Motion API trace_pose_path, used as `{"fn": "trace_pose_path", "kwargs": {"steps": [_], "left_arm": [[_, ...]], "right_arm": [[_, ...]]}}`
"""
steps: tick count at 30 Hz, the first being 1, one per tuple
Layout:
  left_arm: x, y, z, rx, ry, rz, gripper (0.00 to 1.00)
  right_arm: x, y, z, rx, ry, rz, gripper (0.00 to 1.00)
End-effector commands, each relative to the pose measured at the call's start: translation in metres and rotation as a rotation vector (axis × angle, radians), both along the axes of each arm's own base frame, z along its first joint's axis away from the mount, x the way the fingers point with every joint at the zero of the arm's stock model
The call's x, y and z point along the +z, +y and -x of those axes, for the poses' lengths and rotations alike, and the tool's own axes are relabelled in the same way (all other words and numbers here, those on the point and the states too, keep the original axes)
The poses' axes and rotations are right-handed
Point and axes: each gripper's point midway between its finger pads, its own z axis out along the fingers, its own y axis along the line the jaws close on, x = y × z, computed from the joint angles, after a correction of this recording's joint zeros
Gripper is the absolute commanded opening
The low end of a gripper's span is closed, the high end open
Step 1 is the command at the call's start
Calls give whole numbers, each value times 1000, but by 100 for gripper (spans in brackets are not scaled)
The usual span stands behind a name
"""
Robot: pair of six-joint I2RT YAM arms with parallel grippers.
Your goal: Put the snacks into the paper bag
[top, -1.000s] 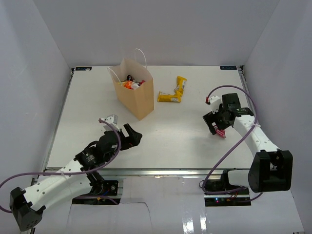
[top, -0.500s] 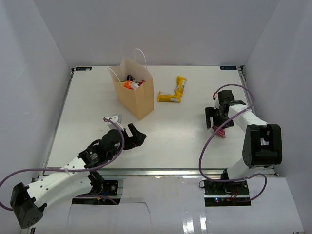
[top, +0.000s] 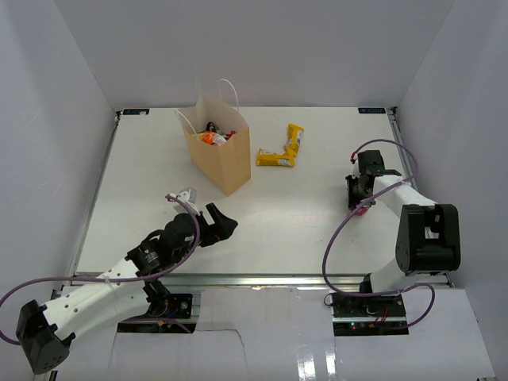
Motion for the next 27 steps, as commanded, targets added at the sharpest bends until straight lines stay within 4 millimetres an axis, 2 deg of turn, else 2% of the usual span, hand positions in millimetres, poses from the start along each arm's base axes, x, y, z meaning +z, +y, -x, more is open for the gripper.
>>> {"fn": "trace_pose_path", "kwargs": {"steps": [1,5,7,10,13,14,15,16,17,18,19,20,21,22,23,24,25,26,27], "left_arm": [[8,-6,-3,-14,-8,4,98],[11,-9,-6,-22,-25,-1,98],[13,-9,-7,-26,-36,-5,98],[17,-9,-8,-27,-54,-4,98],[20,-8,-9,-27,-70,-3,98],[22,-8,-9,-27,-74,1,98],[22,-8,-8,-27,-77,2,98],[23,-7,-8,-27,-78,3,98],[21,-7,-8,-27,-75,2,98],[21,-7,-7,-29,-75,6,98],[21,-8,-7,-31,-74,9,98],[20,-8,-6,-30,-70,13,98],[18,-7,-6,-30,-64,11,98],[17,-8,-5,-34,-61,14,98],[18,-9,-5,-36,-59,20,98],[16,-9,-4,-37,-54,21,98],[16,-10,-4,-40,-52,22,98],[16,-11,-2,-46,-49,25,98],[15,-11,-2,-47,-47,25,98]], "right_arm": [[33,5,-21,79,-174,-21,25],[74,17,-34,209,-322,-45,9],[90,30,-38,323,-372,-72,8],[138,60,-47,547,-497,-148,8],[177,103,-43,776,-590,-283,8],[208,117,-49,832,-661,-297,8],[224,130,-50,875,-694,-310,8],[235,152,-49,942,-710,-336,8],[274,167,-54,990,-796,-334,8],[286,195,-51,1054,-815,-358,8],[301,211,-50,1090,-845,-364,8],[341,224,-55,1096,-939,-344,8],[357,249,-47,1137,-973,-368,8],[359,266,-52,1149,-975,-384,8],[373,277,-57,1136,-1014,-375,8],[398,299,-49,1158,-1078,-385,8],[392,316,-58,1154,-1069,-388,8],[396,323,-66,1121,-1084,-370,8],[418,338,-63,1104,-1139,-395,8]]}}
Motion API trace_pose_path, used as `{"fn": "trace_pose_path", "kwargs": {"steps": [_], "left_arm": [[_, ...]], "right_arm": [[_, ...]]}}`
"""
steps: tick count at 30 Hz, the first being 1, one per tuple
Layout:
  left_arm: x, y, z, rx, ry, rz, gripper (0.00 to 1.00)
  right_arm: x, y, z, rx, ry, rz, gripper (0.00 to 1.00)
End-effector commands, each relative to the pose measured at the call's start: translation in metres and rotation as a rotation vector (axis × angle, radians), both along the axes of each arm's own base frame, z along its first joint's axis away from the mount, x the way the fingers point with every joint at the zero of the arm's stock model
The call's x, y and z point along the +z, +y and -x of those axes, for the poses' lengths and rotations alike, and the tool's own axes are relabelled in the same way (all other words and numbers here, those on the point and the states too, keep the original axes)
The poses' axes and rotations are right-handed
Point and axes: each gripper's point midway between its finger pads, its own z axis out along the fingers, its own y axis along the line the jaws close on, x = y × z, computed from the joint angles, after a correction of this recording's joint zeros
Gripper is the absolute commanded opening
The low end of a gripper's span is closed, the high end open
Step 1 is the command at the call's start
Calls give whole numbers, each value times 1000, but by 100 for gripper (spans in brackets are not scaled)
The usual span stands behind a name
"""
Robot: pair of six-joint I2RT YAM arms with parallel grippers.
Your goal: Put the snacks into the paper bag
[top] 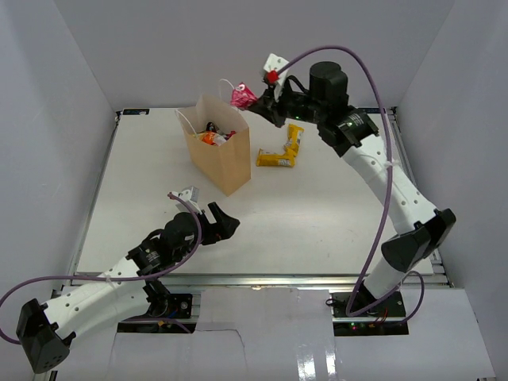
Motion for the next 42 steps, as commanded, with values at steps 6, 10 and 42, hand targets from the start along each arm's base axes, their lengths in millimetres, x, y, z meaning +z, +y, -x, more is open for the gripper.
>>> {"fn": "trace_pose_path", "kwargs": {"steps": [6,10,42], "left_arm": [[10,-8,5,-32,8,55,98],[5,-11,7,-38,31,64,98],[-11,-33,-6,-94,56,-20,98]], "right_arm": [[10,68,-64,-187,-23,-126,8],[-20,85,-76,-184,-1,-90,9],[-243,-88,-86,373,-50,576,86]]}}
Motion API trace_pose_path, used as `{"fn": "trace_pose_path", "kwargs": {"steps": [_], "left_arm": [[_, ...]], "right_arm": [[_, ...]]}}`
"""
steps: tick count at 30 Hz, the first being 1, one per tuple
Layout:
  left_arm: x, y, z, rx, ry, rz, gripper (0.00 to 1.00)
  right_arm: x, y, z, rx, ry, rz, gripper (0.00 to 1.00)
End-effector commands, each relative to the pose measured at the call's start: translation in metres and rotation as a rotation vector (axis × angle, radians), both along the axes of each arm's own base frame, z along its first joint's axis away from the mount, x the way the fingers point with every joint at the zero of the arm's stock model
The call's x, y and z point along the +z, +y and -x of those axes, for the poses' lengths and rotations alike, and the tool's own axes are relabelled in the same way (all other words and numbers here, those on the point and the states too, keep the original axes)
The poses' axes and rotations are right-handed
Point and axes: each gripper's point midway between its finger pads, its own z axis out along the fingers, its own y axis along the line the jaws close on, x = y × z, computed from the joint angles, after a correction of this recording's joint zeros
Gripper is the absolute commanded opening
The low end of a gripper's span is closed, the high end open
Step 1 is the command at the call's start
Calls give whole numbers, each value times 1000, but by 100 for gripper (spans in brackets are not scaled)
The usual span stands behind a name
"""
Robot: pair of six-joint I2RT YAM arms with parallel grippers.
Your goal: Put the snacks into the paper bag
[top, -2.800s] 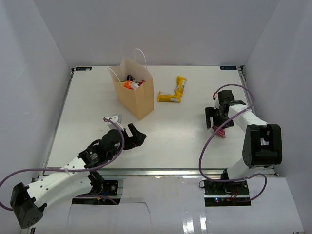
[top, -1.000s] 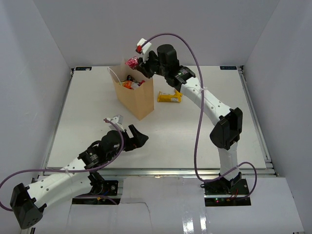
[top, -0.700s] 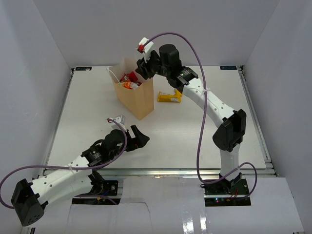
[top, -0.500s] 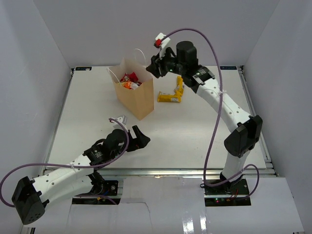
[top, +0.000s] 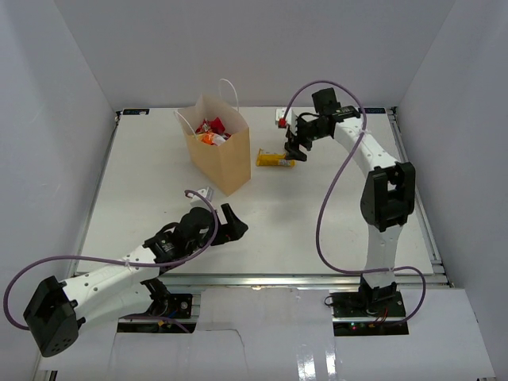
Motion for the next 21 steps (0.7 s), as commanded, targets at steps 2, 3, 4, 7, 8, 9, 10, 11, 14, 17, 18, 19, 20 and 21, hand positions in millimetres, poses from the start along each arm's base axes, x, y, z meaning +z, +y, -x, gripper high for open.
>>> {"fn": "trace_pose_path", "kwargs": {"steps": [2,3,4,7,8,9,10,11,14,17,18,19,20,21], "left_arm": [[21,-13,-7,-23,-40,40,98],[22,-13,-7,-24,-38,39,98],[21,-14,-7,-25,-34,37,98],[20,-12,-6,-19,-25,38,98],[20,-11,-5,-15,-19,38,98],[19,-10,-5,-10,-17,39,98],[20,-9,-4,-7,-18,42,98],[19,-7,-3,-1,-16,43,98],[18,-3,-3,16,-13,45,98],[15,-3,-3,20,-6,42,98],[14,-3,-3,20,-3,39,98],[12,-3,-3,19,2,34,98],[12,-5,-3,16,5,33,98],[10,-5,-3,14,8,29,98]], "right_arm": [[-12,0,-8,293,-193,111,86],[-28,2,-16,292,-170,114,86],[-30,6,-24,289,-177,111,87],[-48,17,-45,256,-154,105,91],[-61,19,-50,243,-132,103,92],[-66,22,-53,238,-127,103,98],[-71,24,-53,234,-116,100,98],[-81,26,-55,229,-104,102,97],[-98,26,-59,196,-65,105,96],[-111,27,-62,164,-38,109,95],[-113,28,-65,144,-37,113,95],[-120,29,-65,136,-23,115,95],[-123,28,-67,123,-18,124,95],[-126,29,-68,114,-18,130,95]]}}
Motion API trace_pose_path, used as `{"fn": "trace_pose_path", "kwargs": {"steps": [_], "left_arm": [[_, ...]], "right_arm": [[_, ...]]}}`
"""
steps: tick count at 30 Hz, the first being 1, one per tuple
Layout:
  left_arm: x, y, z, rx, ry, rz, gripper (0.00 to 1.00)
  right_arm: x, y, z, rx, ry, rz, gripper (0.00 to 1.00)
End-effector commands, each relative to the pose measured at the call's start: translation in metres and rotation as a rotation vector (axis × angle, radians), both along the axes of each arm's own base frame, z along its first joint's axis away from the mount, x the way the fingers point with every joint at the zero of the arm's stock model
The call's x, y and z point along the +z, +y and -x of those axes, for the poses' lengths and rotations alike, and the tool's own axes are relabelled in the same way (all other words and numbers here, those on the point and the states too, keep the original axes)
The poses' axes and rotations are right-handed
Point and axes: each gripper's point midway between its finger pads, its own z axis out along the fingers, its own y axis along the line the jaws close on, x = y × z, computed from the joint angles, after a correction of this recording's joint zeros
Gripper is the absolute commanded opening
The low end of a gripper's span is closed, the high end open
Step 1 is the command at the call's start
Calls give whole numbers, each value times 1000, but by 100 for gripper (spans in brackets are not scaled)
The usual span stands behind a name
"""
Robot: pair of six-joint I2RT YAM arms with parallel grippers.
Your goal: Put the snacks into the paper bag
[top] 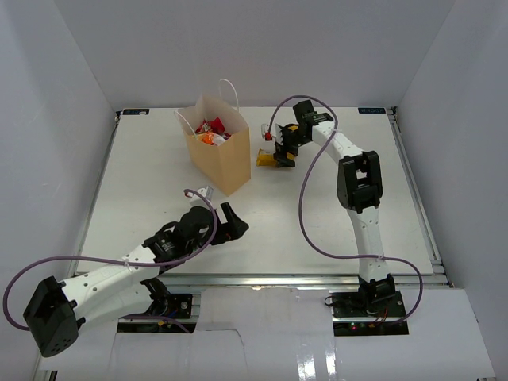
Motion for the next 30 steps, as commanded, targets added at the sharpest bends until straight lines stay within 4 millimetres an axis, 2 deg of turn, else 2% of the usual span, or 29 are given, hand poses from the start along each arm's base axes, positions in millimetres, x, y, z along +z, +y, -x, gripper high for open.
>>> {"fn": "trace_pose_path", "kwargs": {"steps": [1,7,10,14,15,16,17,20,23,26,27,29,30], "left_arm": [[4,-2,-3,4,-1,2,98],[5,-2,-3,5,-4,2,98],[6,-2,-3,7,-7,6,98],[7,-3,-3,4,-7,9,98],[8,-3,-3,6,-10,12,98],[9,-2,-3,6,-13,15,98],[10,-2,-3,6,-14,16,98],[13,-1,-3,9,-25,23,98],[16,-1,-4,10,-38,31,98],[20,0,-4,8,-48,35,98],[20,0,-4,8,-51,37,98],[22,0,-4,9,-58,42,98],[23,0,-4,7,-64,44,98]], "right_arm": [[-4,7,-13,-55,-16,-2,96],[-28,5,-10,-84,20,43,100],[-35,3,-4,-84,43,58,89],[-32,3,6,-79,78,46,62],[-30,3,8,-78,85,41,58],[-23,3,10,-76,88,29,54],[-22,2,15,-81,117,14,46],[-9,1,26,-83,149,-19,34],[7,-2,41,-101,205,-69,31],[42,-8,55,-149,274,-158,27],[62,-11,63,-178,297,-189,26],[87,-15,71,-209,318,-238,24],[109,-18,78,-234,320,-269,24]]}}
